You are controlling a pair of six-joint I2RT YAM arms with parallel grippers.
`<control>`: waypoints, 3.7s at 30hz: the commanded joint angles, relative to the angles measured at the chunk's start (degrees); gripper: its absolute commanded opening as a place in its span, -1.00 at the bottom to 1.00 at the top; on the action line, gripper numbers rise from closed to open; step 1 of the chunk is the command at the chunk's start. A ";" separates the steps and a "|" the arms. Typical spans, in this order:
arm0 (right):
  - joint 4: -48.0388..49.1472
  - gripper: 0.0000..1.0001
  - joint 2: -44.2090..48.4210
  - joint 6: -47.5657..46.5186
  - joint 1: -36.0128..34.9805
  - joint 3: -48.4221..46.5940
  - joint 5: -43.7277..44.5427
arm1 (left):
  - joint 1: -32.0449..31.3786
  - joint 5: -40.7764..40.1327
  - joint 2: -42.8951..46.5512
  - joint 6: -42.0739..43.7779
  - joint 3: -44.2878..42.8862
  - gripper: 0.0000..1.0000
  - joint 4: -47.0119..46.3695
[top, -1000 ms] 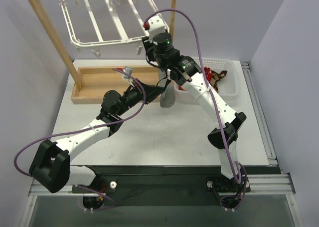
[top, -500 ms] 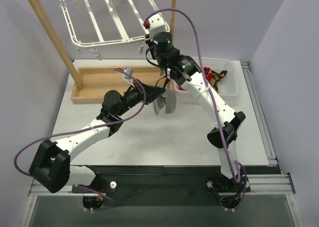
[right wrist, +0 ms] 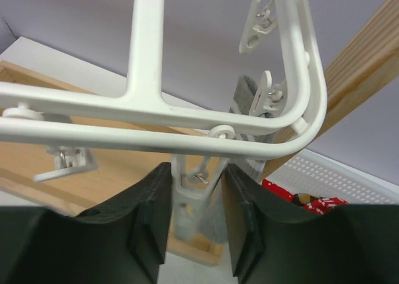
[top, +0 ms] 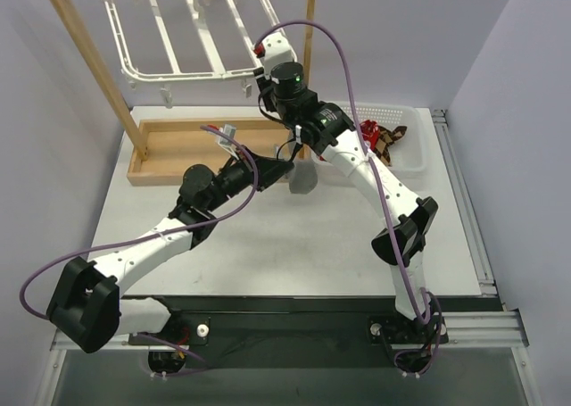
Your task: Remove the socks clipped to the hanger
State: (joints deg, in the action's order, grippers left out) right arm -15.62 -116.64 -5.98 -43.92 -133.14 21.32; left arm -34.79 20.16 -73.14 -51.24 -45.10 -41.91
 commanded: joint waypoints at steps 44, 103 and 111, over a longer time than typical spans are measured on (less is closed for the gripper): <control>12.19 0.93 43.70 8.35 7.53 60.63 -54.89 | 11.05 15.77 2.92 -13.96 -0.60 -1.00 -8.53; -7.85 0.76 5.10 11.60 33.64 20.98 -27.37 | 6.40 2.07 14.26 3.00 -0.87 0.40 15.73; 9.87 0.59 15.20 20.64 30.04 34.96 -44.34 | 6.48 2.07 12.06 1.41 0.98 0.33 13.88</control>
State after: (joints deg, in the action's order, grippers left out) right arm -17.80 -107.72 9.19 -11.03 -102.94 -13.21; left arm -28.73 21.41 -60.82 -48.42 -44.47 -23.07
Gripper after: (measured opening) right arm 0.813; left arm 0.681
